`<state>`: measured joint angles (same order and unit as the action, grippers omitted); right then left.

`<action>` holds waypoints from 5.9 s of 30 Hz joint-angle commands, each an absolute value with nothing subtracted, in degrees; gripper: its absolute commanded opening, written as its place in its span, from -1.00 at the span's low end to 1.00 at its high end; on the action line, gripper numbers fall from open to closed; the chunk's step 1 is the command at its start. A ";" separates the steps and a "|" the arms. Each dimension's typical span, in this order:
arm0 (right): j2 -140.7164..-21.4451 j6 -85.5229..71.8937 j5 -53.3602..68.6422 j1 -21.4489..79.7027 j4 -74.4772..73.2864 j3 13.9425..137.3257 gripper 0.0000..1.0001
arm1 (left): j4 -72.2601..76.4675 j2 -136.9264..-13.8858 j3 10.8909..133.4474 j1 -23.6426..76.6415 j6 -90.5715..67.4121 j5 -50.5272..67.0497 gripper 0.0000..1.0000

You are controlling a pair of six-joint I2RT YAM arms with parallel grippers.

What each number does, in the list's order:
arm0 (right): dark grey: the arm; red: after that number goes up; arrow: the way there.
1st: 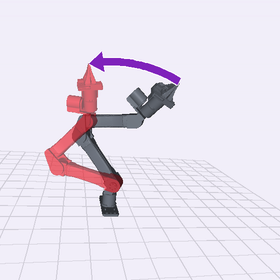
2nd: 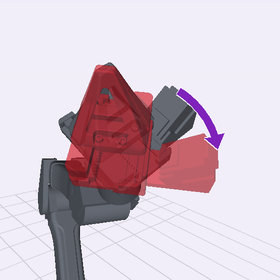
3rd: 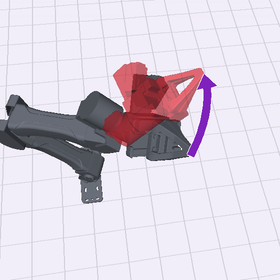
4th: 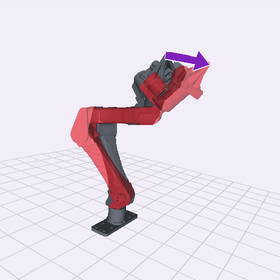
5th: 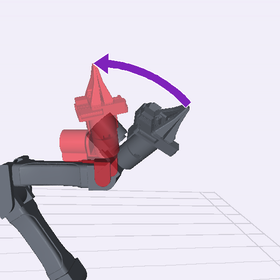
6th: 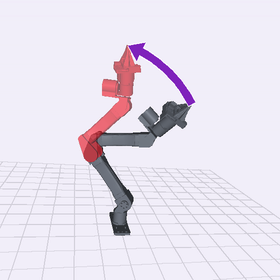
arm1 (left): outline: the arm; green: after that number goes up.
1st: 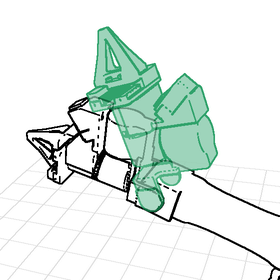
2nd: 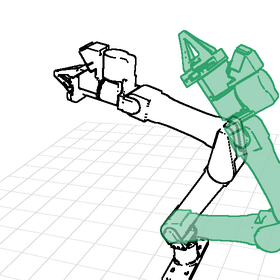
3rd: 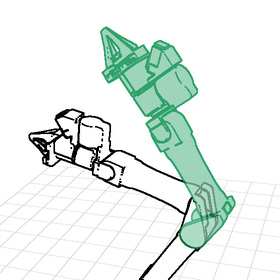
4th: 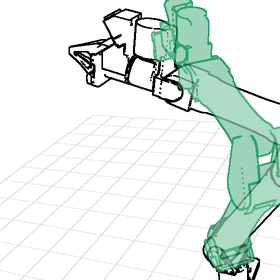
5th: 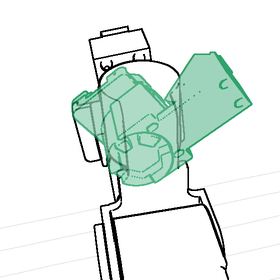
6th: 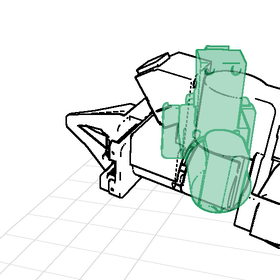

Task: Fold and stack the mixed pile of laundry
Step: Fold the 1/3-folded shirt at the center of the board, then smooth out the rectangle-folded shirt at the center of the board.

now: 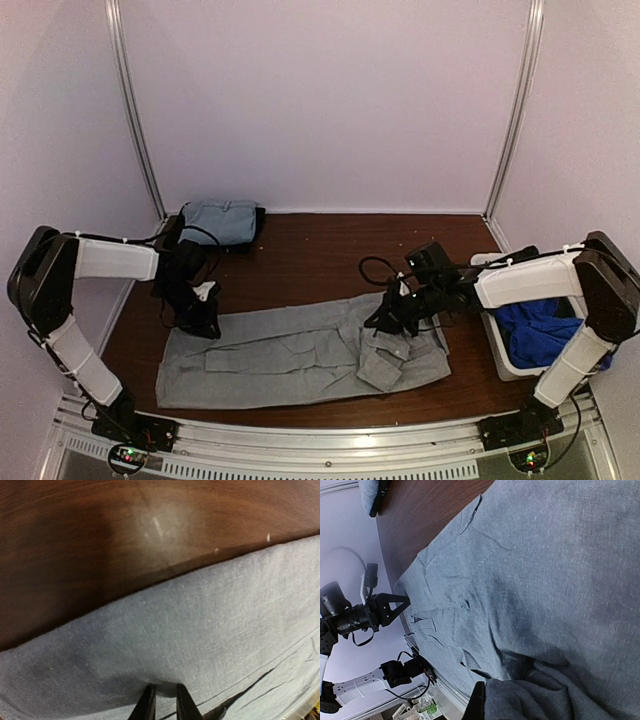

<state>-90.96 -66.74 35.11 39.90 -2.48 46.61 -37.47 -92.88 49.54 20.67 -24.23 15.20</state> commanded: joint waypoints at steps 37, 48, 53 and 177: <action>-57.00 -55.27 19.95 36.79 -45.23 43.46 0.49 | -30.34 -83.33 60.89 23.28 -17.99 11.69 -0.29; -83.90 -48.31 0.60 62.57 -56.08 62.32 0.52 | -29.88 -79.94 58.64 23.73 -19.29 11.27 -0.18; -95.73 -48.53 -4.15 67.73 -59.01 69.05 0.51 | -29.93 -78.20 57.38 23.73 -20.13 10.27 -0.18; -105.63 -27.63 36.36 27.47 -34.48 87.22 0.32 | -30.08 -90.12 82.77 52.39 -2.25 4.44 -1.00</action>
<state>-112.62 -28.60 36.23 29.19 -33.63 78.72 -34.13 -93.80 84.95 57.87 6.33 4.73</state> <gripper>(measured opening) 0.620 0.022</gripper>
